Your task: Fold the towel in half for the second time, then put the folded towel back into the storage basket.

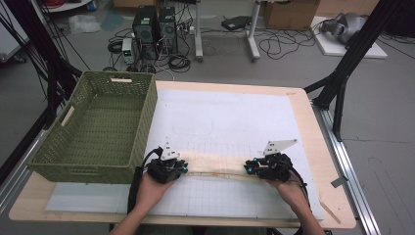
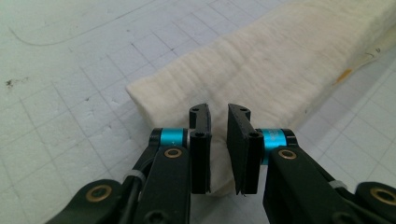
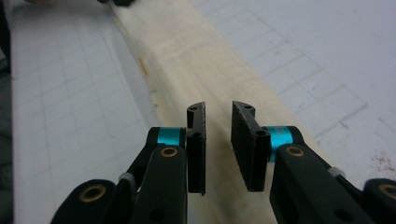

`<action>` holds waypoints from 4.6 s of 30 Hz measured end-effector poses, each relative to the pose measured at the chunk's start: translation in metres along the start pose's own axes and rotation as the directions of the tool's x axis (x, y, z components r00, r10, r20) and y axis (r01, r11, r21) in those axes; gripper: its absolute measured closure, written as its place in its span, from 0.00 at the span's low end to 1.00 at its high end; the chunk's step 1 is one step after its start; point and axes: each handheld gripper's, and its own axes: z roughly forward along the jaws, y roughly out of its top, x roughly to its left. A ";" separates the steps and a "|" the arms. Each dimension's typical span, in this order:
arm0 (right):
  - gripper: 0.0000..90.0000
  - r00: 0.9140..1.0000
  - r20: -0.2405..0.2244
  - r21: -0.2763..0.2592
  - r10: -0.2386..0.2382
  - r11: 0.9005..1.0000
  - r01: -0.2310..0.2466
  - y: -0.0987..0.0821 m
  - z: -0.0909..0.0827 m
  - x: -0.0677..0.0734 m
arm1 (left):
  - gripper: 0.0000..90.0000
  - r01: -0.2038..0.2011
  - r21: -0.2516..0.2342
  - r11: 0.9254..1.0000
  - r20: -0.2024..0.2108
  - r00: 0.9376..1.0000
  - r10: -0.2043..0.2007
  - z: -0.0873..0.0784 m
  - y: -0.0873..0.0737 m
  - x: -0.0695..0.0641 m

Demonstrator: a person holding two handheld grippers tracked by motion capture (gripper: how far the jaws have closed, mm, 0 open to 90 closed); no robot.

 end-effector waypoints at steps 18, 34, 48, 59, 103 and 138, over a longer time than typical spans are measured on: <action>0.79 0.999 0.039 -0.049 -0.005 0.999 0.007 -0.020 -0.023 -0.003 | 0.89 -0.050 0.000 0.999 -0.036 0.998 0.050 0.002 -0.001 -0.002; 0.75 0.998 0.055 -0.001 0.021 1.000 -0.021 -0.042 -0.029 -0.008 | 0.89 -0.040 -0.005 0.999 -0.039 0.998 0.040 0.001 -0.002 -0.002; 0.78 0.998 0.059 -0.007 -0.012 1.000 0.012 -0.038 -0.031 -0.005 | 0.74 -0.032 -0.059 0.998 -0.063 0.998 0.028 -0.011 0.000 -0.006; 0.98 0.999 0.030 0.026 -0.014 1.000 0.013 -0.041 -0.030 -0.004 | 0.96 -0.035 -0.013 0.999 -0.061 0.998 0.034 -0.008 -0.004 -0.003; 0.59 0.995 0.078 -0.134 0.069 0.989 -0.058 -0.032 -0.036 -0.003 | 0.66 -0.025 -0.178 0.984 -0.013 1.000 0.023 -0.029 -0.009 -0.004; 0.47 0.981 0.145 -0.104 0.128 0.988 -0.113 -0.036 -0.034 -0.010 | 0.59 -0.006 -0.167 0.986 -0.049 0.999 -0.002 -0.026 -0.008 0.003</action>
